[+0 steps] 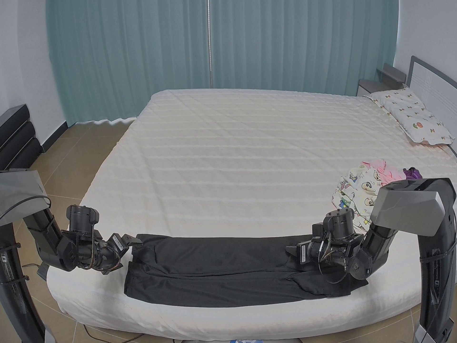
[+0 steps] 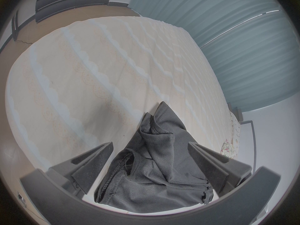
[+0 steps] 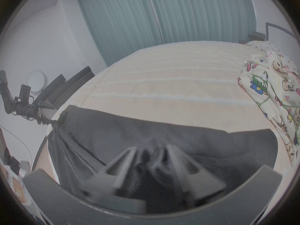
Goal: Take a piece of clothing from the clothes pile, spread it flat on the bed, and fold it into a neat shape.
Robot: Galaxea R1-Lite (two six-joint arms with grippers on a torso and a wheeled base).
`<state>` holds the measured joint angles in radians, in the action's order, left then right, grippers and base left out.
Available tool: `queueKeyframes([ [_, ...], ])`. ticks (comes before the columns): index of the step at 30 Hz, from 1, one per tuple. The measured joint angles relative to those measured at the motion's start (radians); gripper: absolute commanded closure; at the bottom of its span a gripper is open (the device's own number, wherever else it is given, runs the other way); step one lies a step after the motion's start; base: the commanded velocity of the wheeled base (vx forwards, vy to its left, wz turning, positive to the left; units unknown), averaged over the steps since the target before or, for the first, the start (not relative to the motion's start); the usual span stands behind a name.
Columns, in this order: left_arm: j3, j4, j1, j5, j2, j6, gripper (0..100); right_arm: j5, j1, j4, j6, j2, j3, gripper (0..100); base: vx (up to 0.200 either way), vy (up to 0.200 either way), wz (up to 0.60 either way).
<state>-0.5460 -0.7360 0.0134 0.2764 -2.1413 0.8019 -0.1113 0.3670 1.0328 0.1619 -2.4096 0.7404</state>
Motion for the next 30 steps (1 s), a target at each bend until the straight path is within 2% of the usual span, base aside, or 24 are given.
queueKeyframes([
  [21,0.0,0.0,-0.001,0.0,0.0,0.0,0,-0.001,0.016,0.126,-0.001,-0.034,0.068,100,0.0,0.0,0.0],
  [22,0.0,0.0,-0.001,0.0,0.0,0.0,0,-0.001,0.018,0.126,-0.001,-0.037,0.071,0,0.0,0.0,0.0],
  [30,0.001,0.0,-0.002,0.0,0.0,-0.001,0,0.005,0.018,0.124,0.029,-0.05,0.089,0,0.0,0.0,0.0],
])
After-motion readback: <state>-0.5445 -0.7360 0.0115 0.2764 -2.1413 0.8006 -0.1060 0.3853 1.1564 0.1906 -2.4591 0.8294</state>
